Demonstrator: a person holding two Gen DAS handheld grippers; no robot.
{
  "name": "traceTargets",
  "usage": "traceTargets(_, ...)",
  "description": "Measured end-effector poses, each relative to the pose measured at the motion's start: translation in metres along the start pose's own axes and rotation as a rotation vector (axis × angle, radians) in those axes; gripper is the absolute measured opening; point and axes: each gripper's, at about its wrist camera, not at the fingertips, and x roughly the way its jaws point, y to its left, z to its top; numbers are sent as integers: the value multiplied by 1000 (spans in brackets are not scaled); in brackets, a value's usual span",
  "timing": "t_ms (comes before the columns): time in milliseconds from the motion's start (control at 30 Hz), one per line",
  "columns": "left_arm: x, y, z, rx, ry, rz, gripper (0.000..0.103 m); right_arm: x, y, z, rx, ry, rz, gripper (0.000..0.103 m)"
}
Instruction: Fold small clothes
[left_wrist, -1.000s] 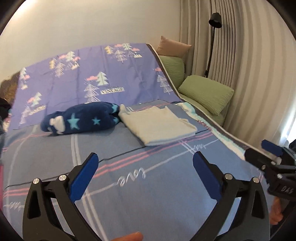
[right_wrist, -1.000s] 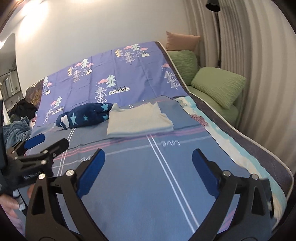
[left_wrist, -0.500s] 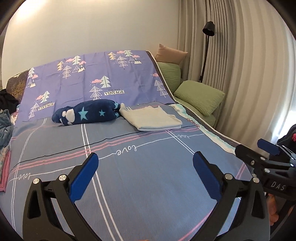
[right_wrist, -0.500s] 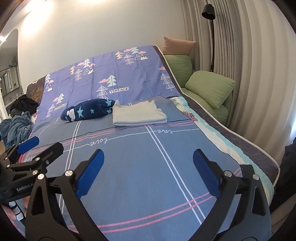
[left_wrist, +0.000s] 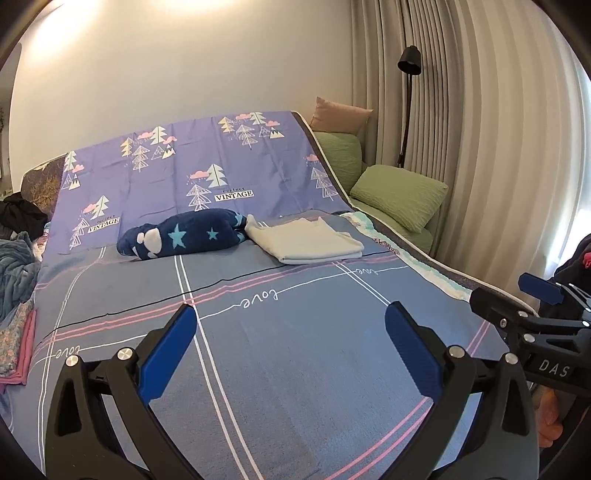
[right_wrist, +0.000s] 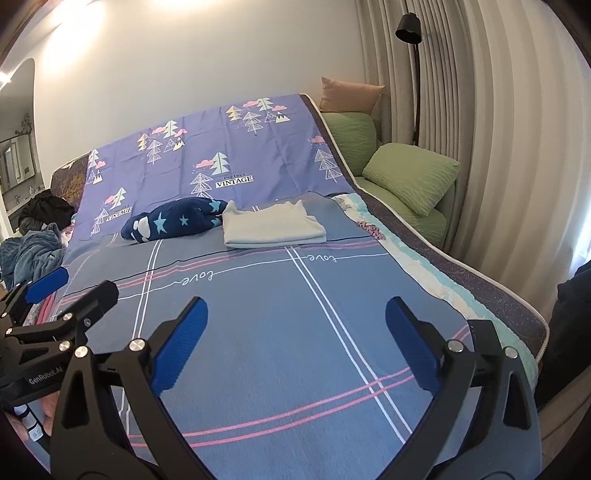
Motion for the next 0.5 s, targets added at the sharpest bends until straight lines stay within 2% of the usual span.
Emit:
traceTargets(300, -3, 2, -4, -24, 5, 8, 102, 1, 0, -6, -5, 17, 7, 99)
traceTargets(500, -1, -2, -7, -4, 16, 13, 102, 4, 1, -11, -10, 32, 7, 99)
